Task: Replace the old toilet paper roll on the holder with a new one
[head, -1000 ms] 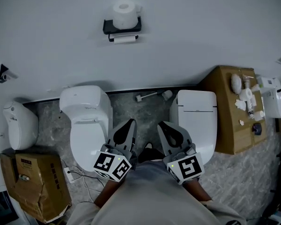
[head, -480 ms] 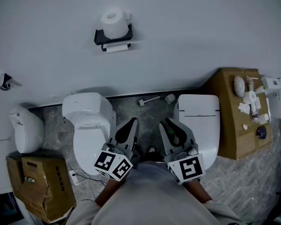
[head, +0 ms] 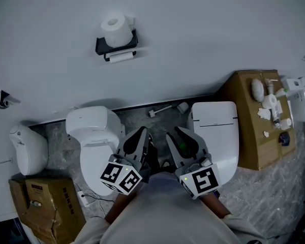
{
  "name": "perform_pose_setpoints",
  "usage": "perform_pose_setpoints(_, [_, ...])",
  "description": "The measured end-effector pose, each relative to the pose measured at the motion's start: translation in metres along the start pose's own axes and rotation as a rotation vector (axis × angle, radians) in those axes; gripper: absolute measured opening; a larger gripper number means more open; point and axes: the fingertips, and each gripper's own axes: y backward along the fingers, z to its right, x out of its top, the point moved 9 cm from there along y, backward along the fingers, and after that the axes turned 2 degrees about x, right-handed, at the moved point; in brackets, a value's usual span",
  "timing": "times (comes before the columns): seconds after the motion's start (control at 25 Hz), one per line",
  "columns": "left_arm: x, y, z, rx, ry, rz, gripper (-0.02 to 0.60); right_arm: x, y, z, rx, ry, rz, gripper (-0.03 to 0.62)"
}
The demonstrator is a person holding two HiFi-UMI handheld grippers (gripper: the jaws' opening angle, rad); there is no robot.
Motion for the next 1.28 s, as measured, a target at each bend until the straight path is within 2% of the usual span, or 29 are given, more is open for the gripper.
perform_pose_setpoints(0.44, [0.034,-0.050,-0.050,-0.025,0.003,0.032,0.005,0.014,-0.082,0.016,0.071,0.026,-0.032,0.092])
perform_pose_setpoints(0.64, [0.060,-0.075,-0.079,-0.005,-0.003,0.047,0.005,0.022,-0.125,0.025,0.094,0.041,-0.033,0.050])
perform_pose_setpoints(1.04, [0.107,-0.123,-0.130,-0.021,-0.045,0.073,0.005,0.037,-0.197,0.040,0.075,0.031,-0.056,0.017])
perform_pose_setpoints(1.28, [0.116,-0.138,-0.158,-0.056,0.001,0.066,0.005,0.041,-0.228,0.040,0.056,0.054,-0.034,0.017])
